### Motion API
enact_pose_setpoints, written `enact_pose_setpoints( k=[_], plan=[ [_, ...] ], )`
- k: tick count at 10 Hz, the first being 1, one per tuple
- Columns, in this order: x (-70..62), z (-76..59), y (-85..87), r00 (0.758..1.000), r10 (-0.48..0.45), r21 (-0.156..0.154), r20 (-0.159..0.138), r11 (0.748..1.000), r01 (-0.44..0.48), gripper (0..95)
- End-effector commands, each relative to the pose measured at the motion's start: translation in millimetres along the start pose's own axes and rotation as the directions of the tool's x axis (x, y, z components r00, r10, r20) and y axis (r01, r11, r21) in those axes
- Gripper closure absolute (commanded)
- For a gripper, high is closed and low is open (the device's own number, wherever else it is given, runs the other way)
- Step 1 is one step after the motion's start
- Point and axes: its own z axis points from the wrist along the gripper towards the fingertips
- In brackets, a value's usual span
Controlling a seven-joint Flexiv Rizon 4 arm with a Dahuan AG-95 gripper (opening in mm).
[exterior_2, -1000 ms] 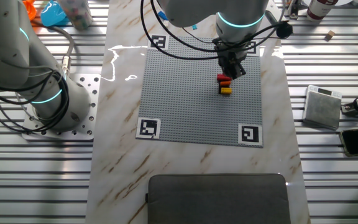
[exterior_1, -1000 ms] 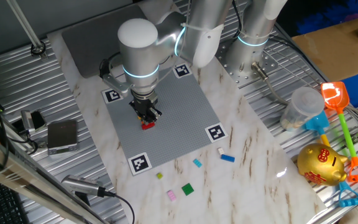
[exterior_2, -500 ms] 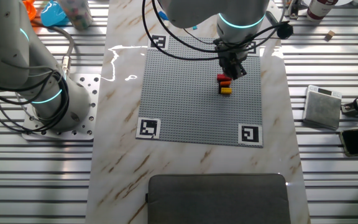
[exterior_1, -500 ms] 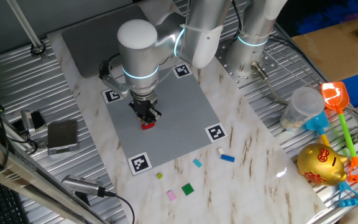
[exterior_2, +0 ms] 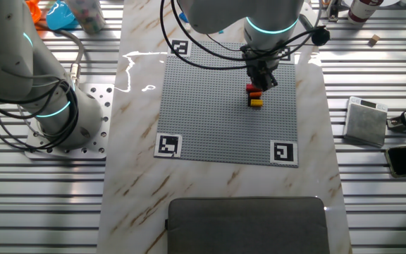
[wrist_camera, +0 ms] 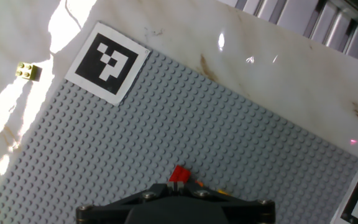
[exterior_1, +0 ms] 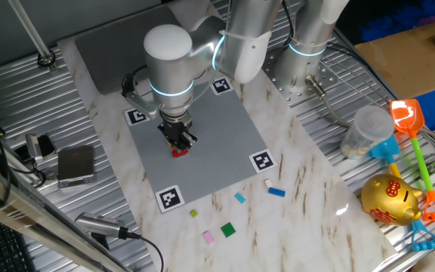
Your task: Build with small Lego blocks
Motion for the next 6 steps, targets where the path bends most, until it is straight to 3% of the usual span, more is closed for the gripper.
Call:
enact_pose_setpoints(
  k=[1, 6],
  plan=[
    [0.5, 1.5, -0.6, 1.000, -0.002, 0.001, 0.001, 1.000, 0.002, 95.0],
    [2.4, 11.0, -3.3, 1.000, -0.010, 0.003, 0.002, 1.000, 0.010, 95.0]
  ],
)
